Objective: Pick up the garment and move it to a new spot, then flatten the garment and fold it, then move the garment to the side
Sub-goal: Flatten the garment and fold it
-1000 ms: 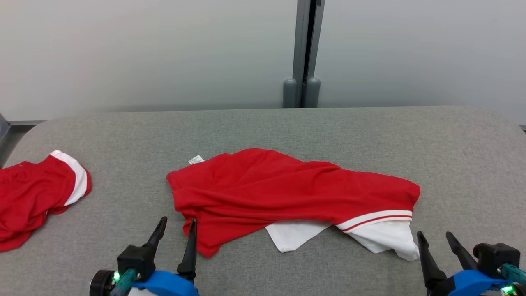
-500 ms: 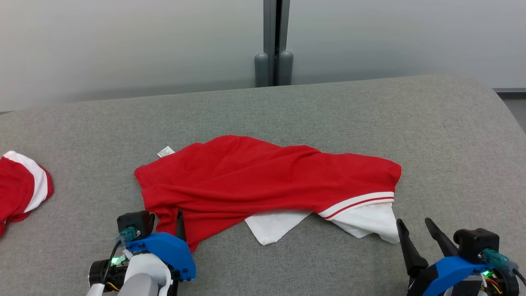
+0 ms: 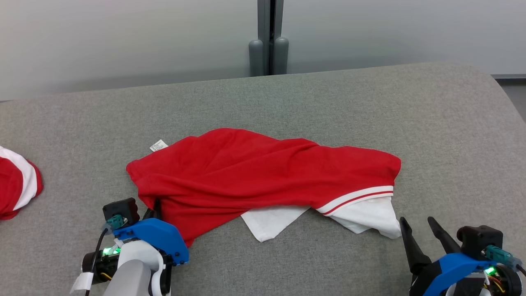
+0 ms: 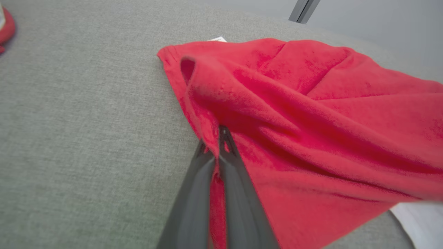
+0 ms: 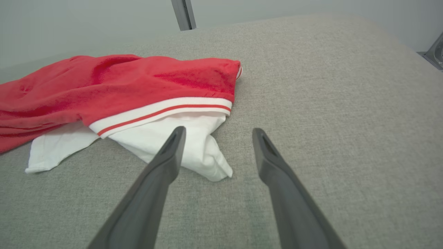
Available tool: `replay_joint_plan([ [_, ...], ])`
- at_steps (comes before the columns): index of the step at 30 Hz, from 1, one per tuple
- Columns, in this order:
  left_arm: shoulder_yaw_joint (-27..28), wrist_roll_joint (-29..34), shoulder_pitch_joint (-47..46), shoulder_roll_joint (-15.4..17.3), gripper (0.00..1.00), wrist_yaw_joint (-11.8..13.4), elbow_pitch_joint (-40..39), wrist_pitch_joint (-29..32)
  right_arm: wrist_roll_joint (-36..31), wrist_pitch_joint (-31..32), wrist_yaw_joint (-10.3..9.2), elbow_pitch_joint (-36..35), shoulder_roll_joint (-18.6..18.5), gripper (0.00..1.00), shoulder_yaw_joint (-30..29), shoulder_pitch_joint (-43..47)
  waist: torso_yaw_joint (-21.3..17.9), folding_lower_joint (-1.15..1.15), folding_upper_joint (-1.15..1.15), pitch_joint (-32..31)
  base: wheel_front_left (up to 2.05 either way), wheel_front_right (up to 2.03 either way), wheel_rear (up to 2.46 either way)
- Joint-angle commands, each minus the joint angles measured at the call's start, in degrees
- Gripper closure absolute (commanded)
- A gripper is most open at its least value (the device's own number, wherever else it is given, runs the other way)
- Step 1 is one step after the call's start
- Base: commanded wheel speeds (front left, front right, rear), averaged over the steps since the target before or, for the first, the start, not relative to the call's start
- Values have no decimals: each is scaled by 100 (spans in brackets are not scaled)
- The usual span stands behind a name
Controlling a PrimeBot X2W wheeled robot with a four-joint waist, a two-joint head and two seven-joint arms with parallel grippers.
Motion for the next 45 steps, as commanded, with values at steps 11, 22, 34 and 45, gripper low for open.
replay_joint_plan([
  [11, -199, 8, 223, 16, 100, -138, -490, -184, 32, 302, 1, 551, -13, 0, 74, -332, 182, -1, -1, 174, 0, 0, 0],
  [22, -288, -77, 284, 38, 100, -128, -723, -82, -209, 419, 1, 1471, -13, 60, 161, -840, 245, -1, -1, 289, 0, 0, 0],
  [34, -31, -821, 397, -4, 100, -604, -1493, -546, 62, -103, 1, 475, -14, 100, 54, -741, 190, -1, -1, 7, 0, 0, 0],
  [45, 202, -2134, 669, -43, 100, -833, -4158, 64, 1218, 492, 1, -1969, -14, 100, -227, -327, 150, -1, -1, -255, 0, 0, 0],
])
